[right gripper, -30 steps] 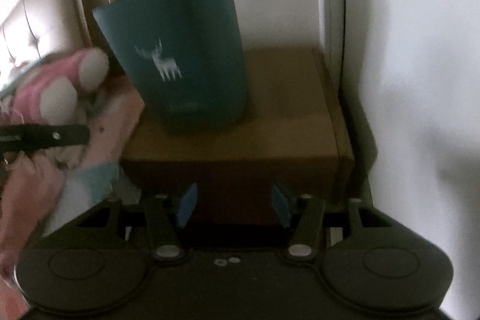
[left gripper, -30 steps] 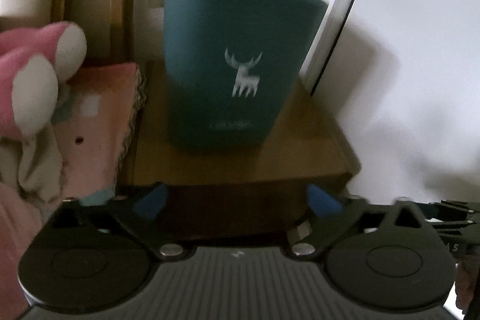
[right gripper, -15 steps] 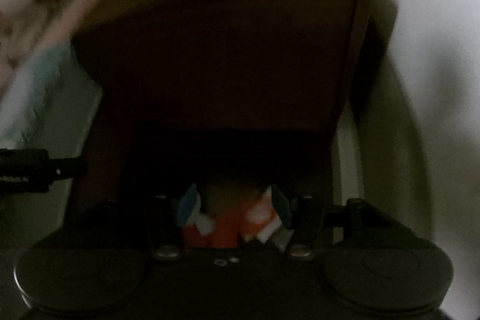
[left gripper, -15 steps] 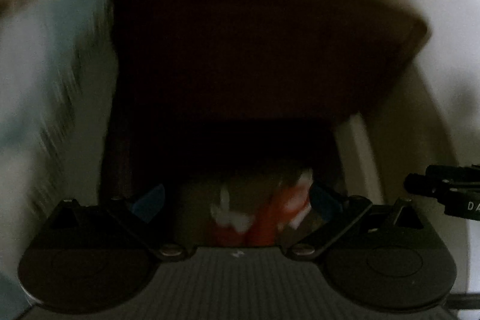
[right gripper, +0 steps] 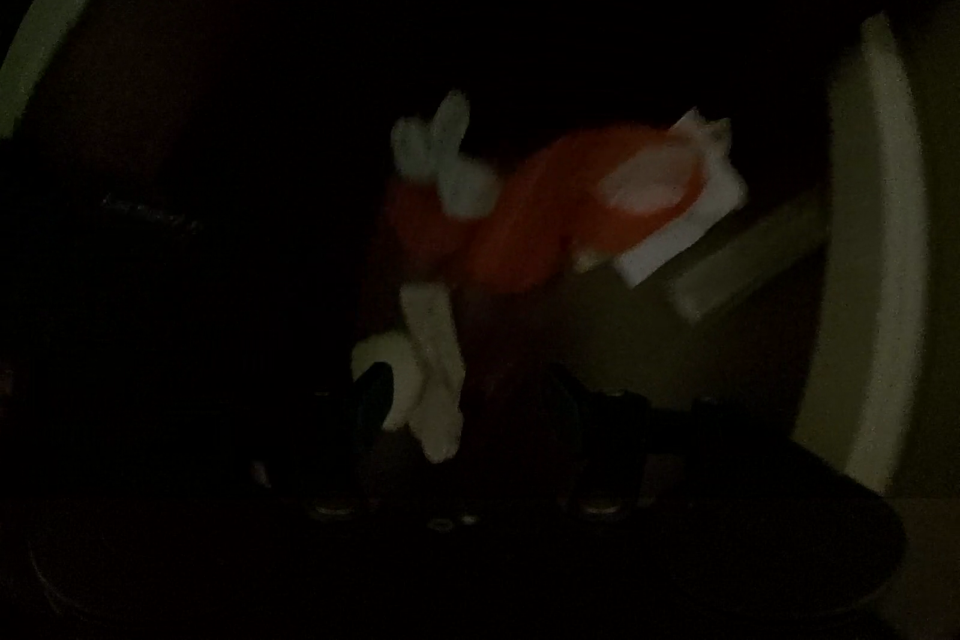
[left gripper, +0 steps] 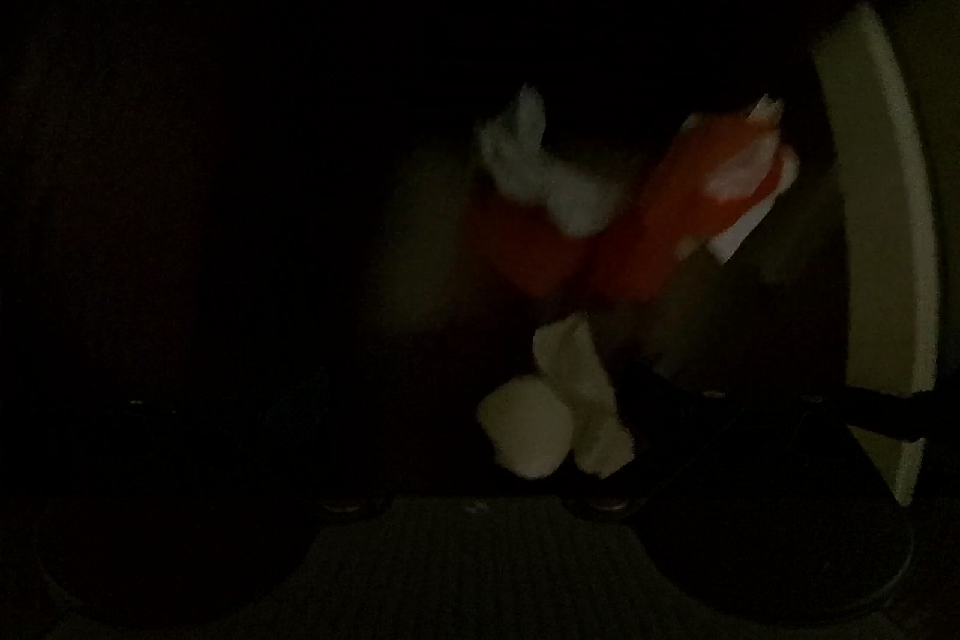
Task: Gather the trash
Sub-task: 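Reach both tools back down into the drawer toward the remaining trash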
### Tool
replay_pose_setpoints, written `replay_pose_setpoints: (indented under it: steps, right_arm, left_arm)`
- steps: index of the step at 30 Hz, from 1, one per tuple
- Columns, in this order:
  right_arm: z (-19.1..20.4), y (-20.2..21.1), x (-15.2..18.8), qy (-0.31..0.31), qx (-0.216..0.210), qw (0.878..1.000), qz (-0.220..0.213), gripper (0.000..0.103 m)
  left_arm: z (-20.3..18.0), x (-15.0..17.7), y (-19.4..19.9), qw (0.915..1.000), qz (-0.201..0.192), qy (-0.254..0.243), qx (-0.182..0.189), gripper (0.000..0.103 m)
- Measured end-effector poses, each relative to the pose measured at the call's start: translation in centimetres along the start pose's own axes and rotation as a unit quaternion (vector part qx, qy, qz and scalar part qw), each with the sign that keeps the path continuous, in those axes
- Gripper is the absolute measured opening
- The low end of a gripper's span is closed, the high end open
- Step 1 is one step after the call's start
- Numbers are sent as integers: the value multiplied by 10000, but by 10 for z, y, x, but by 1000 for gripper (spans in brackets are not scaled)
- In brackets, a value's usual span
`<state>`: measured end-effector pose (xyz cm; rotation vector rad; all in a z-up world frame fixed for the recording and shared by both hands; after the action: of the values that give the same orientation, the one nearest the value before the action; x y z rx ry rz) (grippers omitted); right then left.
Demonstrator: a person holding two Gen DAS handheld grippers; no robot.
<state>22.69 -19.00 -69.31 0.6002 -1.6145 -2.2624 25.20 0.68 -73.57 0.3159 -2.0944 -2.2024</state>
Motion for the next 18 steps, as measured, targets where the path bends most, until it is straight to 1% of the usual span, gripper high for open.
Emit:
replay_pose_setpoints:
  steps: [3, 8, 10, 13, 18]
  right_arm:
    - [9, -37, 13, 202, -16, 9996, 213, 54]
    - [9, -82, 29, 301, -29, 9984, 487, 54]
    - [8, -98, 32, 356, -12, 9977, 568, 54]
    - [7, -119, 34, 466, 3, 9969, 628, 54]
    - [6, -135, 35, 448, -13, 9966, 697, 53]
  left_arm:
    - [-3, 14, -33, 9996, 280, 72, 66, 103]
    - [-11, 30, -83, 9968, 677, 317, 298, 103]
    - [-13, 35, -104, 9943, 860, 465, 416, 103]
    - [-16, 39, -129, 9910, 1080, 605, 512, 103]
    - [-13, 45, -149, 9851, 1295, 988, 557, 102]
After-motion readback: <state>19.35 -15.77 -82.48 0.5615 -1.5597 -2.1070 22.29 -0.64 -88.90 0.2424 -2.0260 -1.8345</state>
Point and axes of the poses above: each gripper's, at about its wrist camera, not at the fingertips, and y roughly against the way its jaws point, z to its left, x to its underside, the point moved 3 cm from there along -y, roughly the way its jaws point, and after that the axes turned 4 degrees about -x, right-handed, at the moved point
